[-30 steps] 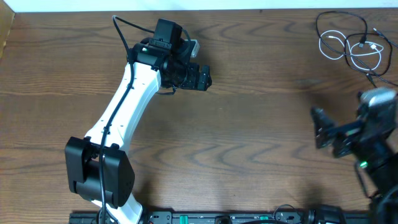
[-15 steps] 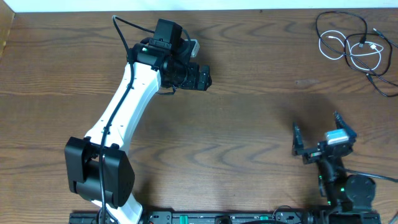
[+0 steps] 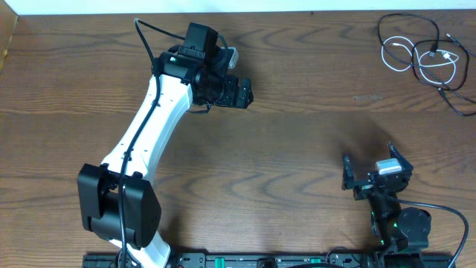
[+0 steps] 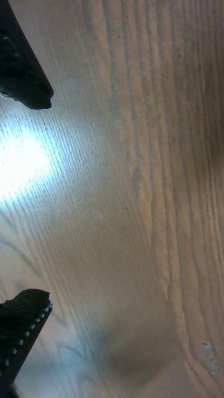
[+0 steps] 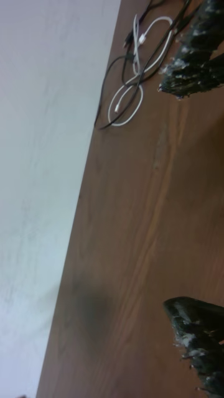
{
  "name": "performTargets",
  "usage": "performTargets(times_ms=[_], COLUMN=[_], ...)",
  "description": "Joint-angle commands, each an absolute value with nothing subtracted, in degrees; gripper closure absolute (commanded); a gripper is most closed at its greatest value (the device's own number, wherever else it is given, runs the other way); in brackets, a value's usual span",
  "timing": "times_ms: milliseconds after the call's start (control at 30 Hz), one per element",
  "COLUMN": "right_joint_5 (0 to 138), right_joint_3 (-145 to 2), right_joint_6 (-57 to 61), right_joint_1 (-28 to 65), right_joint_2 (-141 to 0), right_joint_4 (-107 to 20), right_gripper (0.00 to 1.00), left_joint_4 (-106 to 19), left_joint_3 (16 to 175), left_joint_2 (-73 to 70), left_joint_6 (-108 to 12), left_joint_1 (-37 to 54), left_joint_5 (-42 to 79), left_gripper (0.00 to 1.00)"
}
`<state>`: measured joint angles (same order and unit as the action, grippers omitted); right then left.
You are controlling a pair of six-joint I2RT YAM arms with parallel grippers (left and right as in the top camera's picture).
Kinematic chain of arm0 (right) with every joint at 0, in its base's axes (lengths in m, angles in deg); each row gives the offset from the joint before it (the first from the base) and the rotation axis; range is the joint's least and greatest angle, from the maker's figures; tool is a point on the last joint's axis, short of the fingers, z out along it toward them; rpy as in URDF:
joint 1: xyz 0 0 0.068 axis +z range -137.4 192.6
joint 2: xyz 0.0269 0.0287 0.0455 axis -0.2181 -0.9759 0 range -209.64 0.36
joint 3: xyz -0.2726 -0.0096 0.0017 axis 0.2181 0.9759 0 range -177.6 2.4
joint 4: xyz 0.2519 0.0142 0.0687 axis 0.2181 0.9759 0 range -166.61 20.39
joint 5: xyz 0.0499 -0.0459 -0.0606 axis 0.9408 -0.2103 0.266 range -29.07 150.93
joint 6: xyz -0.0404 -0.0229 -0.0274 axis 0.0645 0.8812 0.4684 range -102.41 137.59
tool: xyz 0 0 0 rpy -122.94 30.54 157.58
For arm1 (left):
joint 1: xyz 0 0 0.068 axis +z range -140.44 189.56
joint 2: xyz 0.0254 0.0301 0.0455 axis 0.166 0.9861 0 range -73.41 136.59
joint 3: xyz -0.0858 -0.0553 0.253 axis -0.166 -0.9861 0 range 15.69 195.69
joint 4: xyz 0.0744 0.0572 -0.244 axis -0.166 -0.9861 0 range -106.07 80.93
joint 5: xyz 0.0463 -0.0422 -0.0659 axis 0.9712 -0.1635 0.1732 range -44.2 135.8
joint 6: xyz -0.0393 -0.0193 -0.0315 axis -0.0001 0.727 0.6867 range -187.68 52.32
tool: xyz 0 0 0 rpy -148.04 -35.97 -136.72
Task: Untangle cables
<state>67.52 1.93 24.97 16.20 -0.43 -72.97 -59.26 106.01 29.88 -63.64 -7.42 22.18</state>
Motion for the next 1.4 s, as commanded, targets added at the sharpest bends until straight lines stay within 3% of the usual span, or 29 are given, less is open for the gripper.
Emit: performTargets(times_ms=[0, 900, 1233, 1367], right_joint_5=[67.0, 67.1, 67.1, 67.1], right_joint_3=[2.1, 2.1, 2.1, 2.1], right_joint_6=[24.9, 24.9, 24.9, 24.9], right_joint_1=[17.5, 18.6, 18.6, 18.6], right_joint_2=[0.1, 0.0, 0.0, 0.0], right_joint_4=[-72.7, -72.8, -72.8, -72.8], right_gripper=[0.01, 0.01, 0.01, 0.01], left_joint_4=[-59.4, -59.8, -59.4, -51.3], left_joint_3=[105.7, 105.7, 104.9, 99.1], left_joint_2=[28.4, 28.4, 23.9, 14.3], left_joint_6=[-64.6, -64.6, -65.1, -66.0], left_joint_1=[-7.2, -7.2, -7.2, -7.1], left_joint_5=[22.5, 22.6, 36.0, 42.3], left_gripper=[0.02, 0.02, 0.02, 0.02])
